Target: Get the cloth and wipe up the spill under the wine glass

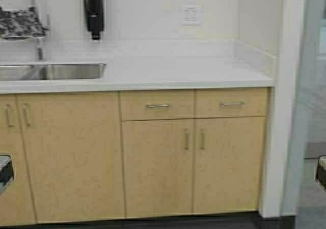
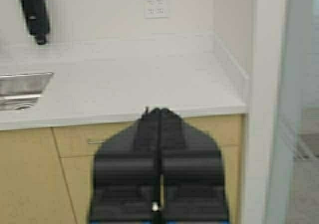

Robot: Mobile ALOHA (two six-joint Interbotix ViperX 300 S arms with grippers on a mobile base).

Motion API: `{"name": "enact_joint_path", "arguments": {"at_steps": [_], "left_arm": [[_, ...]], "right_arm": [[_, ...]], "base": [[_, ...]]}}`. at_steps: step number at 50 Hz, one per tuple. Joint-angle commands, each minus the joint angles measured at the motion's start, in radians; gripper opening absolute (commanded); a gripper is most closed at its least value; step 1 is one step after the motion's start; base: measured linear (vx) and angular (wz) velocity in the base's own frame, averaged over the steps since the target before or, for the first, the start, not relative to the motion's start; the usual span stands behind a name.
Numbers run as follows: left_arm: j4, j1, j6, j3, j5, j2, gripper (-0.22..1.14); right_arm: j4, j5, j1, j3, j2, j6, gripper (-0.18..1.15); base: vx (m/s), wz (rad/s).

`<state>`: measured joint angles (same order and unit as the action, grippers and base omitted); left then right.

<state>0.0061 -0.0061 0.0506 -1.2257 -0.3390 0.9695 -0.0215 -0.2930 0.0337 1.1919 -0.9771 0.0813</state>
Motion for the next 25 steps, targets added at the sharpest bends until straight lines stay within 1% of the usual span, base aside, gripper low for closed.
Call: {"name": "enact_joint_path", "arguments": {"at_steps": [1,13,25], "left_arm": [[0.000,-0.002,0.006,0.000,-0.006,-0.008,0.02],[0.000,-0.002,0.018,0.003,-0.011,-0.003,0.02],[0.000,-0.002,0.018,0.005,-0.012,-0.002,0.02]], "right_arm": [[0.000,-0.015,-0.002,-0.012,0.012,0.000,0.05],[0.000,-0.025,0.000,-0.014,0.012,0.003,0.05],[0.000,-0.029,0.000,-0.012,-0.005,0.003,0.05]], "base": [[0.30,0.35],[0.30,0.40],[0.32,0.49]]}}
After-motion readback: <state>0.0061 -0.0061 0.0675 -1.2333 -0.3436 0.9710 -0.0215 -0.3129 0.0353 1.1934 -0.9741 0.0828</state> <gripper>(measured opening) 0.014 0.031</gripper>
